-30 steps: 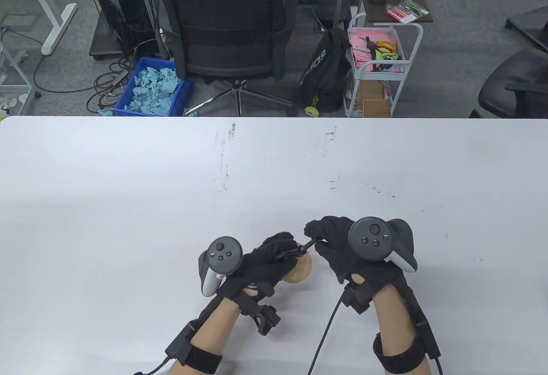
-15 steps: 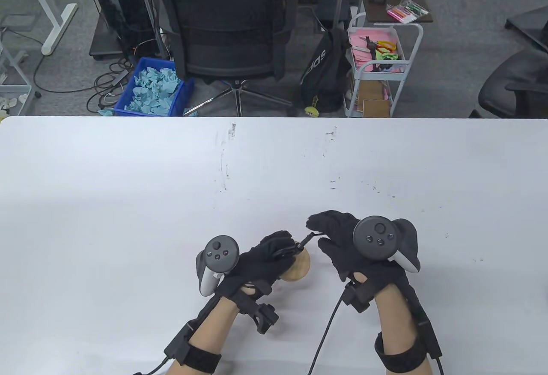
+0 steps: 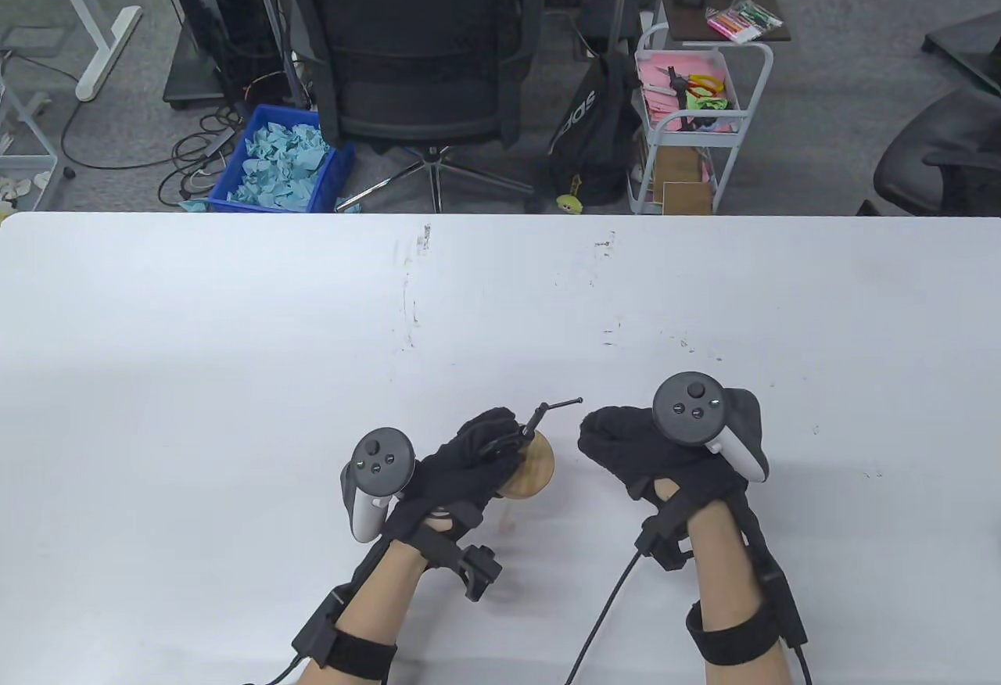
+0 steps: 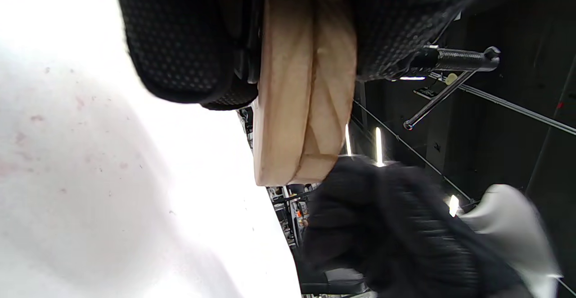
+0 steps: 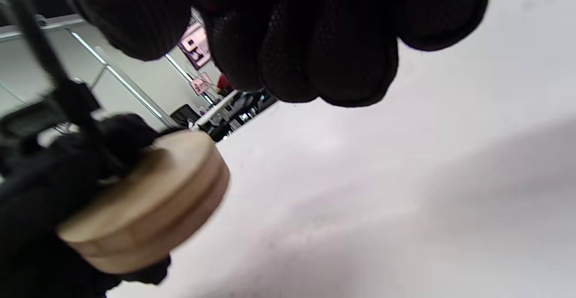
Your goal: Unscrew the clamp open
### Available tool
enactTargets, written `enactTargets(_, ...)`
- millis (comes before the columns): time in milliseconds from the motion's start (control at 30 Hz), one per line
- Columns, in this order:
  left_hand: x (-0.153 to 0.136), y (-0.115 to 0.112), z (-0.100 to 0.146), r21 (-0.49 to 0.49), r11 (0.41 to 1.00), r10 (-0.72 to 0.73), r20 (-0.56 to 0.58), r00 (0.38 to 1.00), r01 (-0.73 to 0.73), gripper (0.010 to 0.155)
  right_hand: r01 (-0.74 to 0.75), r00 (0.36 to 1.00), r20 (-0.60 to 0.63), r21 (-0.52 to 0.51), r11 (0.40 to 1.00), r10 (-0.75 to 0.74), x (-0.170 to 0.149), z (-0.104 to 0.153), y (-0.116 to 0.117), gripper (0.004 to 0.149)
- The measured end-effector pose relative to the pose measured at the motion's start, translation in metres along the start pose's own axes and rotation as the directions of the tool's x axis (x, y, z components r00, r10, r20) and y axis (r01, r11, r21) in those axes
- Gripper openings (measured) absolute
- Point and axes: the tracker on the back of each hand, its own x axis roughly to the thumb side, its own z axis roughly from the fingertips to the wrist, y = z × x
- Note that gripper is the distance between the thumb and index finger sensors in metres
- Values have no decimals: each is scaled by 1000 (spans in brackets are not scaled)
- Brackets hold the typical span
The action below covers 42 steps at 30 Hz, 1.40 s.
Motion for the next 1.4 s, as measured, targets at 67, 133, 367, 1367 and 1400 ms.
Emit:
enactTargets(67,0,0,-1,-7,1000,9,6,1000,-9,43,81,997,-14,62,995,-80,-10,-8,13,60)
enactTargets(133,0,-1,-1,-19,999,31,10,999,-31,42,226,974,-49,161,961,-221,-20,-16,28,65)
enactTargets(367,-1,-5,-1,-39,999,35,19,999,-34,42,403,914,-45,223,888,-404,-21,-23,47,72)
enactTargets(1367,2,9,2,12,990,143,25,989,-144,43,189,982,-9,88,978,-189,-18,-17,33,66)
enactTargets(1400,2,9,2,13,990,140,26,990,-140,43,167,986,-17,70,983,-166,-18,-18,34,66)
